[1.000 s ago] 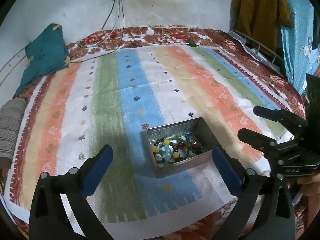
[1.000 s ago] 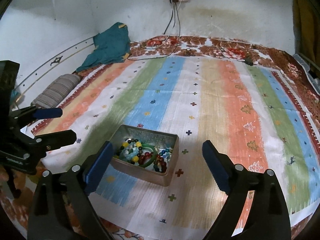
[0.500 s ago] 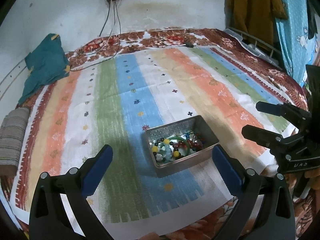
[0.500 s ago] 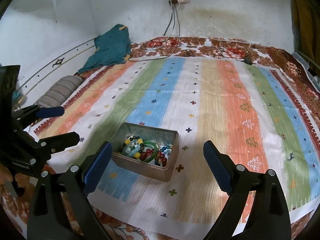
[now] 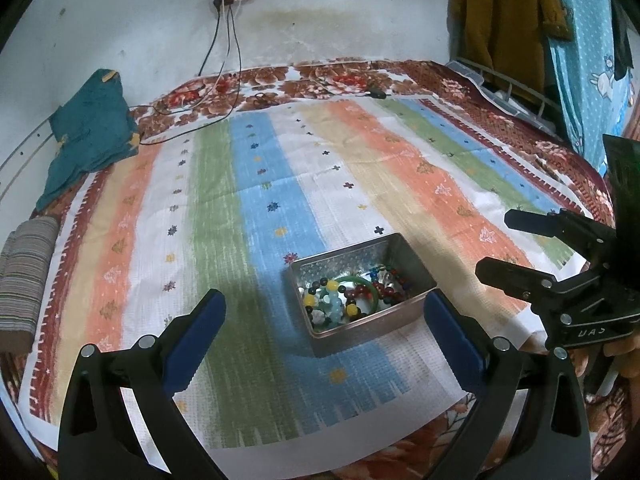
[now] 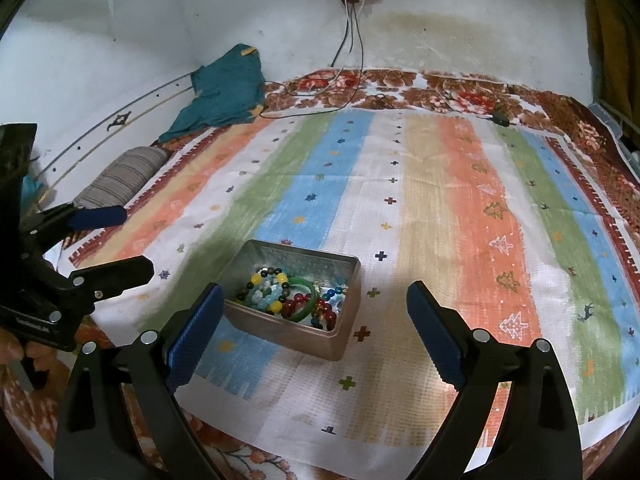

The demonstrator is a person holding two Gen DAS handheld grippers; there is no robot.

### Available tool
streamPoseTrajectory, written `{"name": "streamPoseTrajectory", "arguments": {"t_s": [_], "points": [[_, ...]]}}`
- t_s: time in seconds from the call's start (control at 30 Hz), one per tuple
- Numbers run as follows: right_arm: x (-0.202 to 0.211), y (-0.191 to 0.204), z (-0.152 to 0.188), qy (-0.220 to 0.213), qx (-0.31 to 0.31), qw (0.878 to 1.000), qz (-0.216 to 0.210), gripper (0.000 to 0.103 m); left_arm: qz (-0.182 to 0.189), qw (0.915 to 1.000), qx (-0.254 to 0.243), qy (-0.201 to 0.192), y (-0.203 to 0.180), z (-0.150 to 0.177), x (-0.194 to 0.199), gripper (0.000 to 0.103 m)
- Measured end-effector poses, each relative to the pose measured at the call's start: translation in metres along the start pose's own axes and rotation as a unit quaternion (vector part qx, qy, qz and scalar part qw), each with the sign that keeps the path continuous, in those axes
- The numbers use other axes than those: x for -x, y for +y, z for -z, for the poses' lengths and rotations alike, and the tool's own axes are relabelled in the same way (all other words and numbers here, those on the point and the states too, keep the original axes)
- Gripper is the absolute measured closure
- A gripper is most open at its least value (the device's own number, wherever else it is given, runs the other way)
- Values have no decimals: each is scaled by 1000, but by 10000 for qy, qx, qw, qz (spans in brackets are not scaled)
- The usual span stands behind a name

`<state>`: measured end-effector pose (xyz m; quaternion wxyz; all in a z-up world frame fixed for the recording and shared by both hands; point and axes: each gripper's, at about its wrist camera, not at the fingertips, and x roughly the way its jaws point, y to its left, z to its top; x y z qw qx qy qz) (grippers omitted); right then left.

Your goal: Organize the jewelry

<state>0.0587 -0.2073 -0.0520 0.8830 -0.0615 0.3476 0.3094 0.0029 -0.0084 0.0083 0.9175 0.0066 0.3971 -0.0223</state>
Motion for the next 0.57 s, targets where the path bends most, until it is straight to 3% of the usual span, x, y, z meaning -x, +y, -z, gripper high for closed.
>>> {"name": "streamPoseTrajectory", "arguments": {"t_s": [0.57], "points": [[1,-2,-1,-67,-68,9999,-109,10,158,9997,158,60,3,2,-1,6]]}}
